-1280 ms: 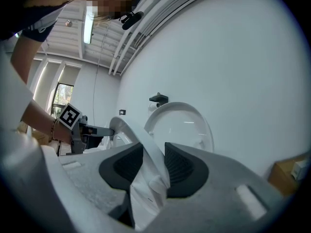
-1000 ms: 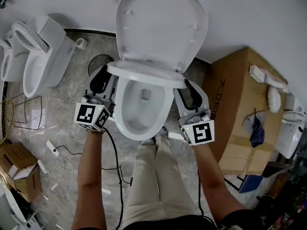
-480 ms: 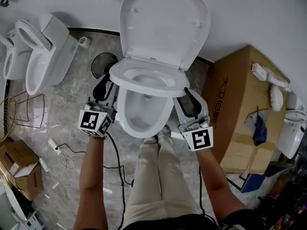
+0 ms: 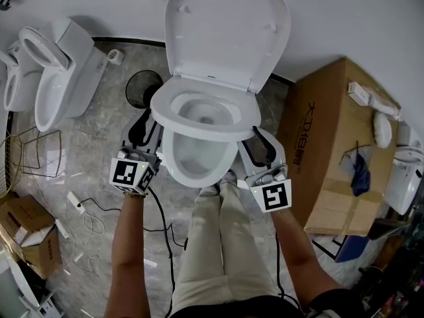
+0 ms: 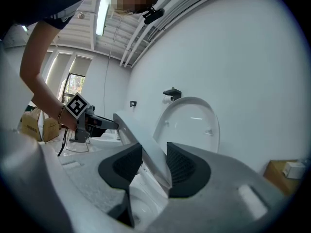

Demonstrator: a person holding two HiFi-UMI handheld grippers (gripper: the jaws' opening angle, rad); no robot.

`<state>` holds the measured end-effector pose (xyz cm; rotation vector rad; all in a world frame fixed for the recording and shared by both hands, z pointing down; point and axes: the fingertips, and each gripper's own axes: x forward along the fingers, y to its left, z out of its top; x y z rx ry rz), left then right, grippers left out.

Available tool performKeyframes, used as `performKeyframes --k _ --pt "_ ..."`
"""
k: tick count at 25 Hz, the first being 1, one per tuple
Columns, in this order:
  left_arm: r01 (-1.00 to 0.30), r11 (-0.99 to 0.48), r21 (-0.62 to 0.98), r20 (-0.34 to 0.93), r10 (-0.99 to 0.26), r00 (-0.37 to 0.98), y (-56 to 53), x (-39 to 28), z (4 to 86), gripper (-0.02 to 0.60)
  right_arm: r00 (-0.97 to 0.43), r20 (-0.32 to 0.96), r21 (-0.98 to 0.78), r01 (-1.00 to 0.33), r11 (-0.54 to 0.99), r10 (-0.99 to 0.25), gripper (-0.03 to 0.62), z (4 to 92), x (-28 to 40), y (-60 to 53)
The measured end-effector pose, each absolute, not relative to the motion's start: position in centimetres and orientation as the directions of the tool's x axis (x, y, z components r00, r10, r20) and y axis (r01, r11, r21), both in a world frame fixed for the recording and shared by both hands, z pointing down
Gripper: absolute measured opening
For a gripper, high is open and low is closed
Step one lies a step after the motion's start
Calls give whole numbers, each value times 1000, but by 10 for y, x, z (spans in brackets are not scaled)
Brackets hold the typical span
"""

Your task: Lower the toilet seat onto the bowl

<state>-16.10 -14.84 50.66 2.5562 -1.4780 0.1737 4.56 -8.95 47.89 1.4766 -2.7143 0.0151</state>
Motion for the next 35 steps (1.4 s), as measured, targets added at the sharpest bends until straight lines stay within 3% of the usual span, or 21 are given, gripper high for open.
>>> performKeyframes --k 14,16,20,35 --pt "-856 -509 84 254 -820 513 -118 -170 529 140 -520 66 8 -853 522 -851 147 493 36 -63" --pt "-857 -509 83 262 -819 511 -115 -171 532 140 -535 114 54 -838 543 -837 149 501 36 -57" --pt "-855 -512 81 281 -811 513 -107 -173 538 140 -561 366 270 -699 662 -742 149 533 37 -38" --pt "-856 -506 110 346 -788 510 -77 -183 565 140 -553 415 261 -689 677 -722 155 553 27 -11"
